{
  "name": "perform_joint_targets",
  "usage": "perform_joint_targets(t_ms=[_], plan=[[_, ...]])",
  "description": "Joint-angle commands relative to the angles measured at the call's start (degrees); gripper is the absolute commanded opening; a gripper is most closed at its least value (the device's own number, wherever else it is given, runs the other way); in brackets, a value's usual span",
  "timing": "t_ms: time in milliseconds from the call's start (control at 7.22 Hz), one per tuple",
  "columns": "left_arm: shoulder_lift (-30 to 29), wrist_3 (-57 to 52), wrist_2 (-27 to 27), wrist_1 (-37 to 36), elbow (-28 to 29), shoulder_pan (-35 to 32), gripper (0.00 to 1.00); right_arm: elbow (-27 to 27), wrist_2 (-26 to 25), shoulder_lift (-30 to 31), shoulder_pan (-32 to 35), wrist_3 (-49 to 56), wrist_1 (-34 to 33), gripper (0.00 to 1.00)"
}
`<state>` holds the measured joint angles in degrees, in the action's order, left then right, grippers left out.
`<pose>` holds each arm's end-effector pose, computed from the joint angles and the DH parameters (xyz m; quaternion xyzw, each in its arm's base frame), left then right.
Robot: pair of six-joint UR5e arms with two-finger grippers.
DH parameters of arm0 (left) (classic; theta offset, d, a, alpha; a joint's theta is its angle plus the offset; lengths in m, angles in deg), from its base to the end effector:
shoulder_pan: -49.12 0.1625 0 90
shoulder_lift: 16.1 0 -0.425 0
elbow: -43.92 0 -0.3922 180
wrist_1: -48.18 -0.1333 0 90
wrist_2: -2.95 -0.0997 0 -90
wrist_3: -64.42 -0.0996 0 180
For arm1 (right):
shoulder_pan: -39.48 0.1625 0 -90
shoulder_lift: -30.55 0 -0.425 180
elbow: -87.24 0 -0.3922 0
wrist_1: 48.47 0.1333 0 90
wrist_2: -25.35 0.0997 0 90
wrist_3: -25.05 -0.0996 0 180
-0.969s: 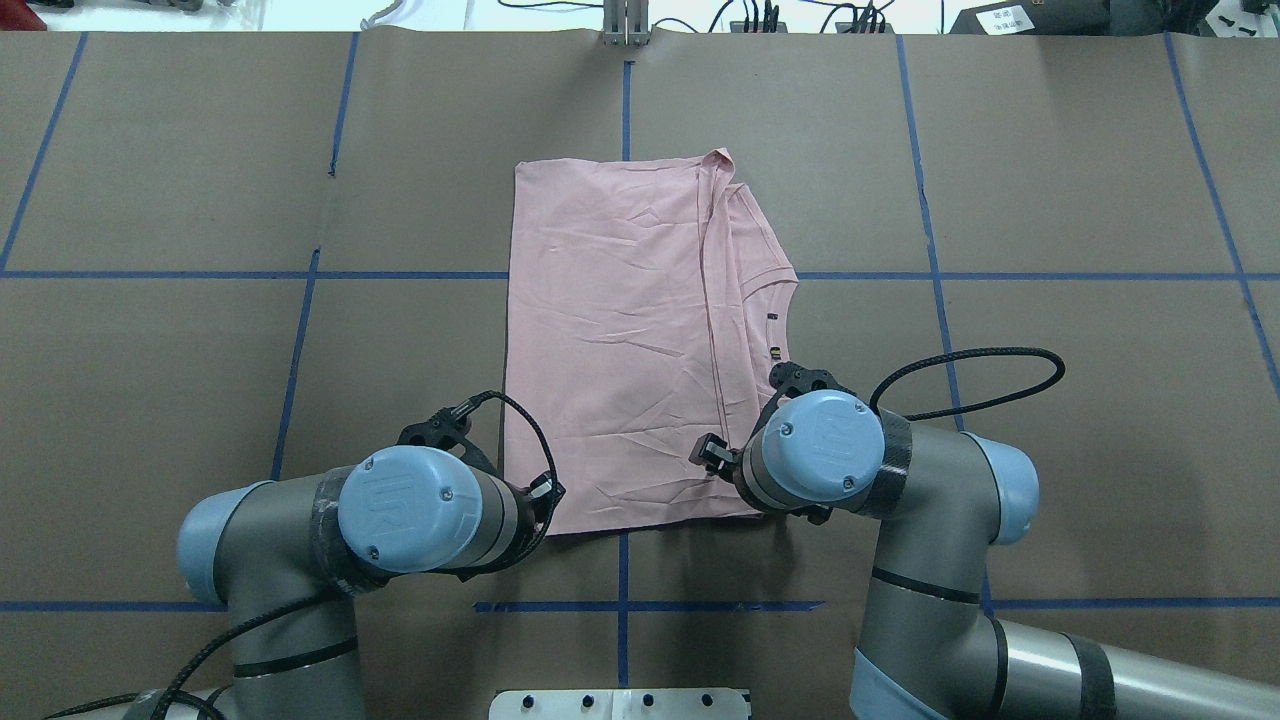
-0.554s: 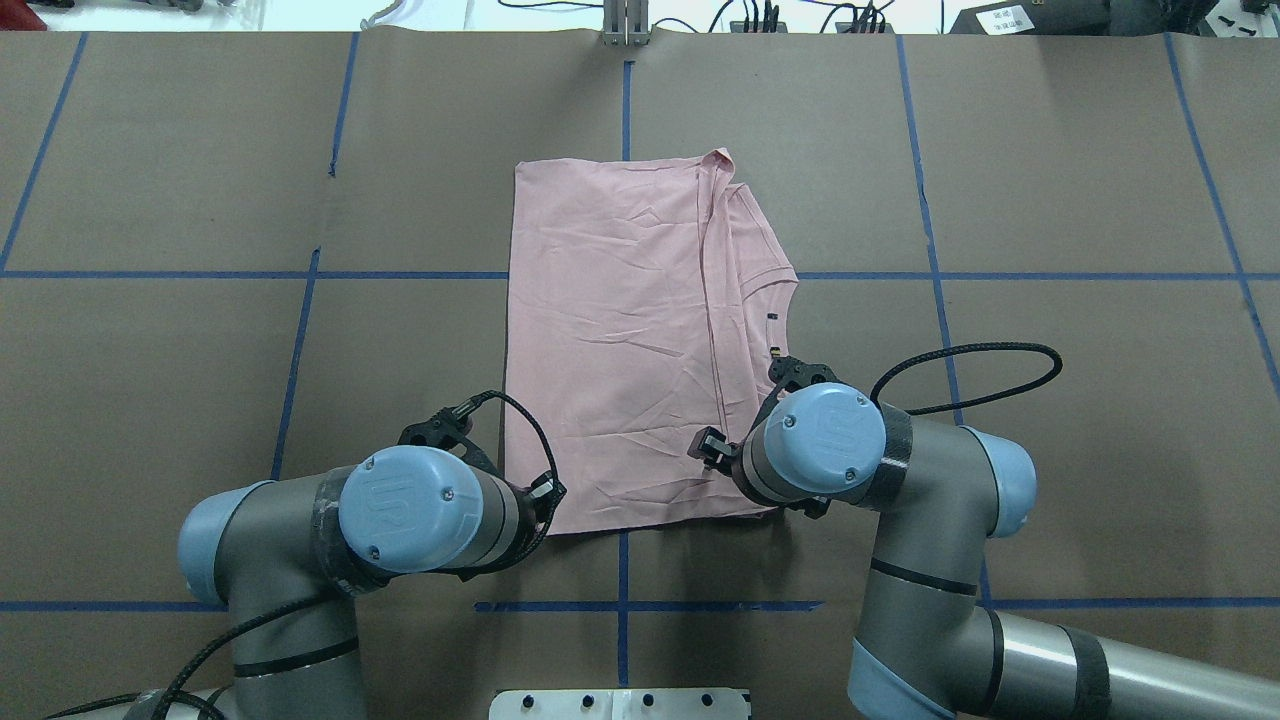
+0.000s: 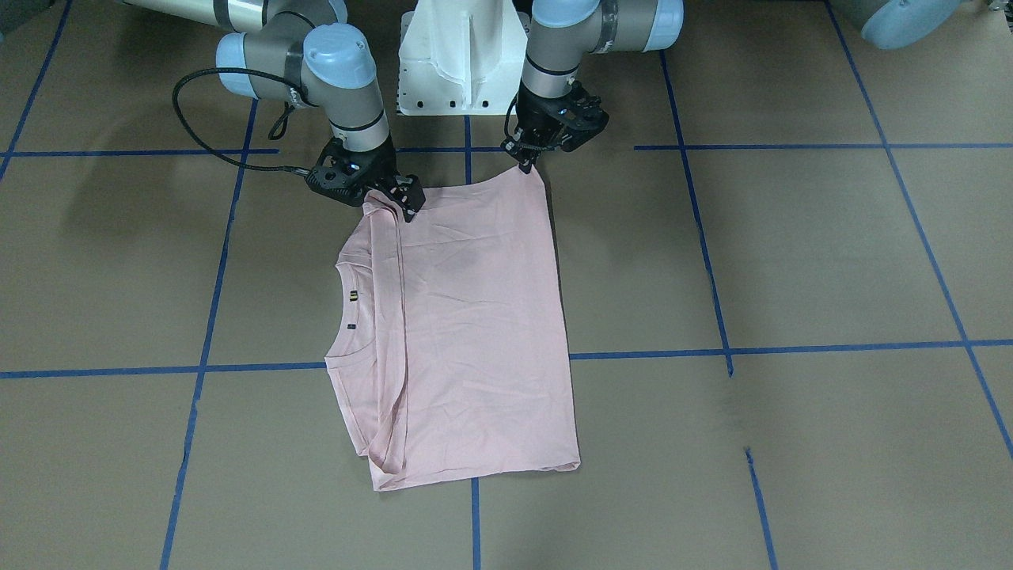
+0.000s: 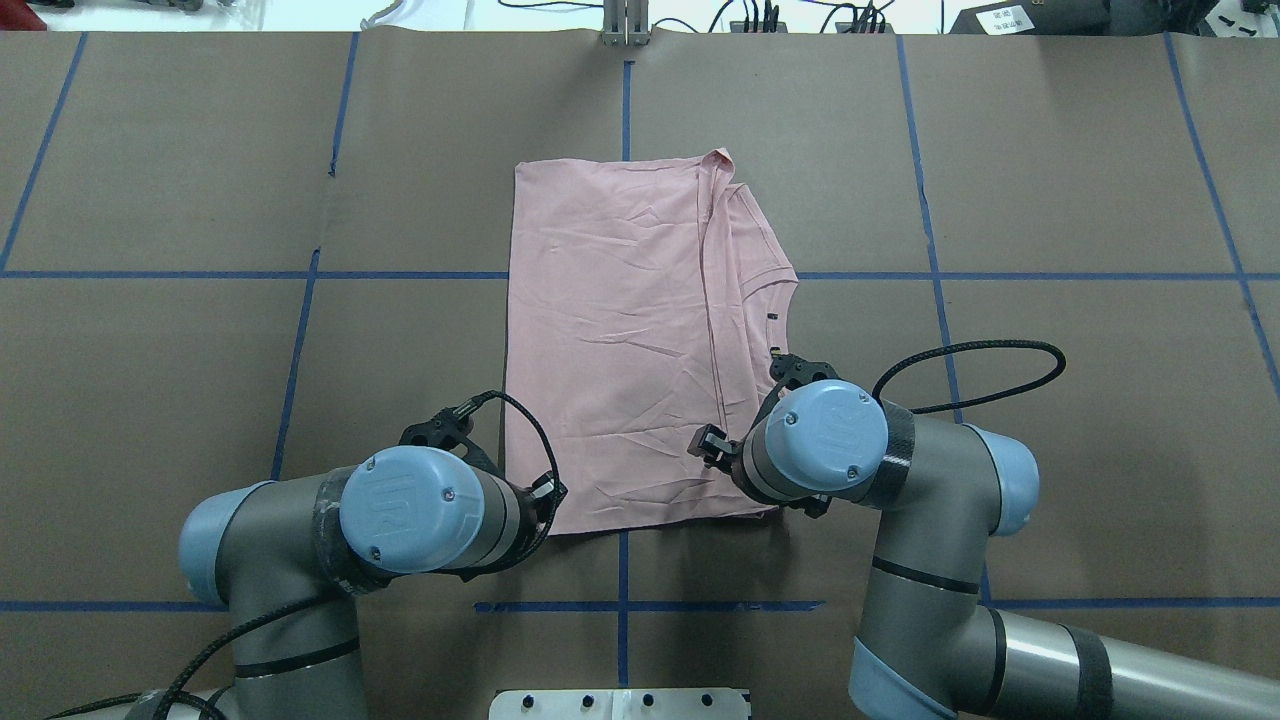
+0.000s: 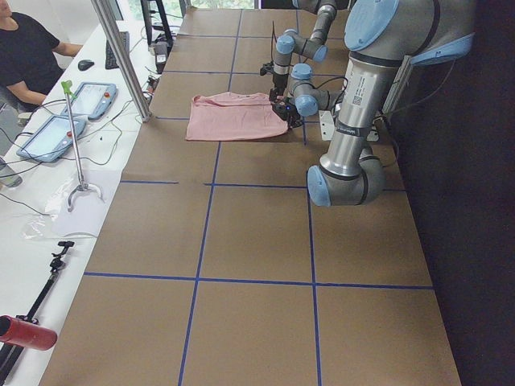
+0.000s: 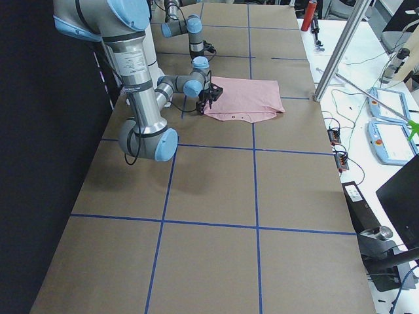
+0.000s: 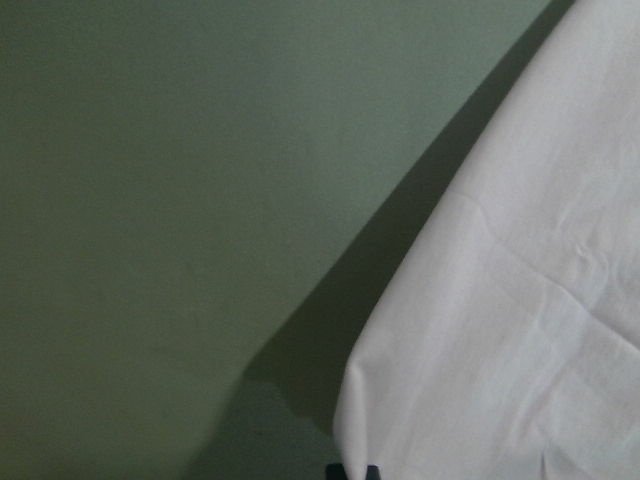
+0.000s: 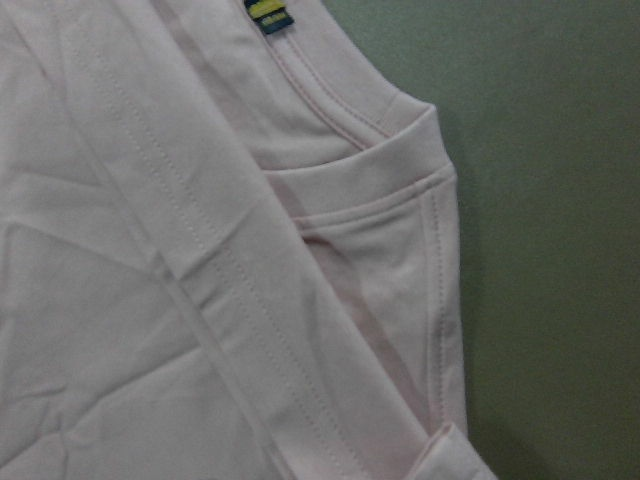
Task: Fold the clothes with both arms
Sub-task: 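Move the right gripper to the shirt's near edge beside the left gripper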
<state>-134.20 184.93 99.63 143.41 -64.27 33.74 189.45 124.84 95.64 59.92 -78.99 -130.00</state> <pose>0.5565 -0.2793 0.2374 -0.1091 0.4232 -0.3272 0.8378 -0.5511 -0.3301 0.3088 -0.0546 -0.3898 0.2417 0.8870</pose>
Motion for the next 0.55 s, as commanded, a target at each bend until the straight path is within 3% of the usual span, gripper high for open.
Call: perform_joint_targets(t_ms=[0, 277, 415], plan=[[-0.1, 0.0, 0.0, 0.0, 0.0, 0.0, 0.00, 0.2, 0.1, 0.0, 0.2, 0.1, -1.3, 0.76], [-0.1, 0.0, 0.0, 0.0, 0.0, 0.1, 0.00, 0.2, 0.2, -0.1, 0.2, 0.1, -1.3, 0.29], [-0.1, 0.0, 0.0, 0.0, 0.1, 0.1, 0.00, 0.2, 0.2, -0.1, 0.2, 0.1, -1.3, 0.15]])
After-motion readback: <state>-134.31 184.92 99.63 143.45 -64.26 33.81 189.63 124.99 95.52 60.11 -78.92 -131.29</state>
